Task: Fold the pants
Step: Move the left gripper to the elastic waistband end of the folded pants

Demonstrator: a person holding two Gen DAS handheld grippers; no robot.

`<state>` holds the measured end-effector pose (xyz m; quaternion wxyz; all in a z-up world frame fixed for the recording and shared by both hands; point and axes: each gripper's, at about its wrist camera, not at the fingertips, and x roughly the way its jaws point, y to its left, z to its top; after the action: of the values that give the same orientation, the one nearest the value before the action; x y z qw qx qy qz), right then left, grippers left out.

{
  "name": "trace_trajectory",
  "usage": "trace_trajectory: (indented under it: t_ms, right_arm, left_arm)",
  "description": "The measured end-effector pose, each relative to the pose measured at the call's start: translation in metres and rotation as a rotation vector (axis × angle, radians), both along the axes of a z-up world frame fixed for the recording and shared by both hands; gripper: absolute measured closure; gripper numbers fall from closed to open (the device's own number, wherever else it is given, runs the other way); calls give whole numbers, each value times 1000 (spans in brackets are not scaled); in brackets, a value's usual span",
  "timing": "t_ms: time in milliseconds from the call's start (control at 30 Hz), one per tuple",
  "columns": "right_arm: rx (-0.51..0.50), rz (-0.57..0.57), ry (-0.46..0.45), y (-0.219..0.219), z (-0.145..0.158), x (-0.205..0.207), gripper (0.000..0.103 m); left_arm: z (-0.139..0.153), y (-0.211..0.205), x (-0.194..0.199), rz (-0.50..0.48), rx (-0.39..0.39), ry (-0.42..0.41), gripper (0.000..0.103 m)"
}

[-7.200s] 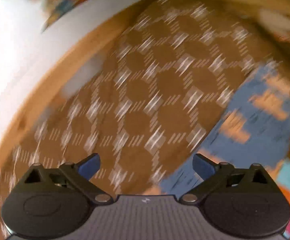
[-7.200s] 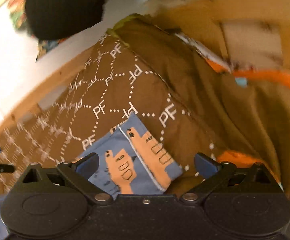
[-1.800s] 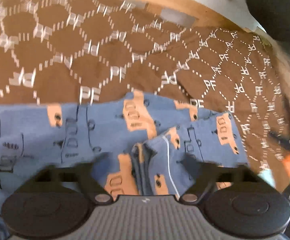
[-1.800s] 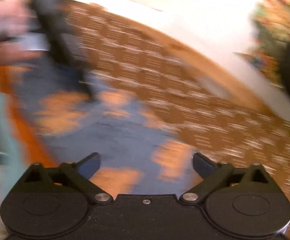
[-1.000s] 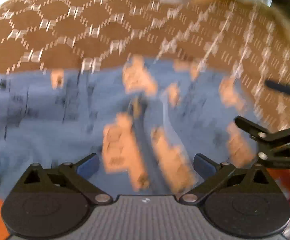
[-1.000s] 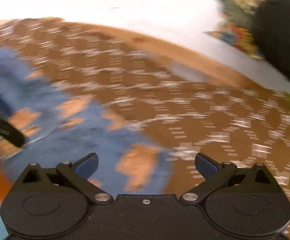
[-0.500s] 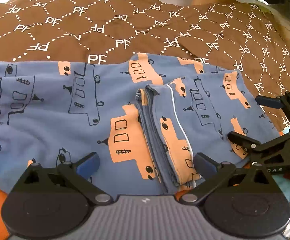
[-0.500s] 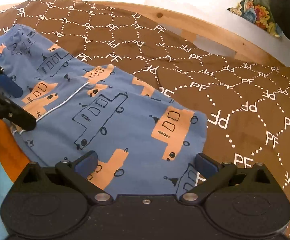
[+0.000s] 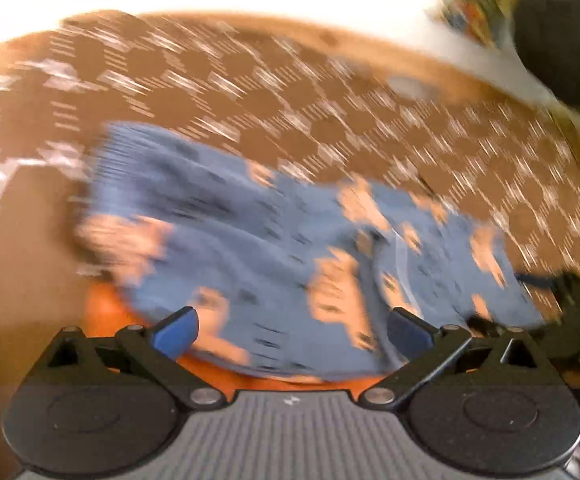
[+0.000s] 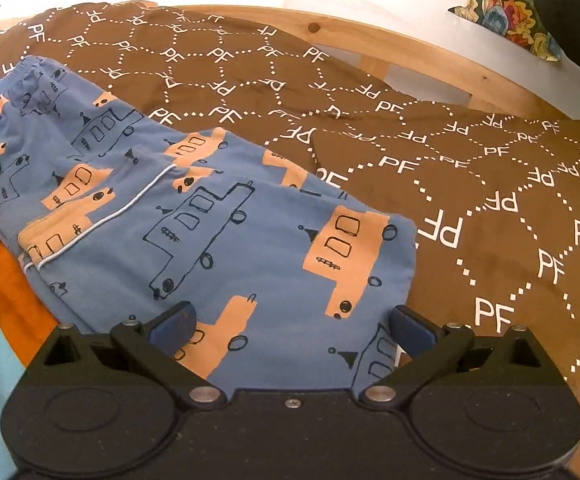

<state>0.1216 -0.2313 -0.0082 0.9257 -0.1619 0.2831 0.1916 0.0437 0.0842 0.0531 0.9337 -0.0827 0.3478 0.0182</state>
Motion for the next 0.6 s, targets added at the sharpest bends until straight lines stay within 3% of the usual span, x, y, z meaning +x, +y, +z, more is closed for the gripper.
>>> trace_trajectory:
  t_ms: [167, 467, 600]
  right_arm:
    - [2, 1, 1, -1, 0, 0, 1]
    - [5, 0, 1, 0, -1, 1, 1]
    - [-3, -5, -18, 1, 2, -2, 1]
  left_arm:
    - [11, 28, -8, 215, 61, -33, 2]
    - [18, 47, 27, 325, -45, -48, 1]
    - [17, 45, 30, 340, -29, -37, 1]
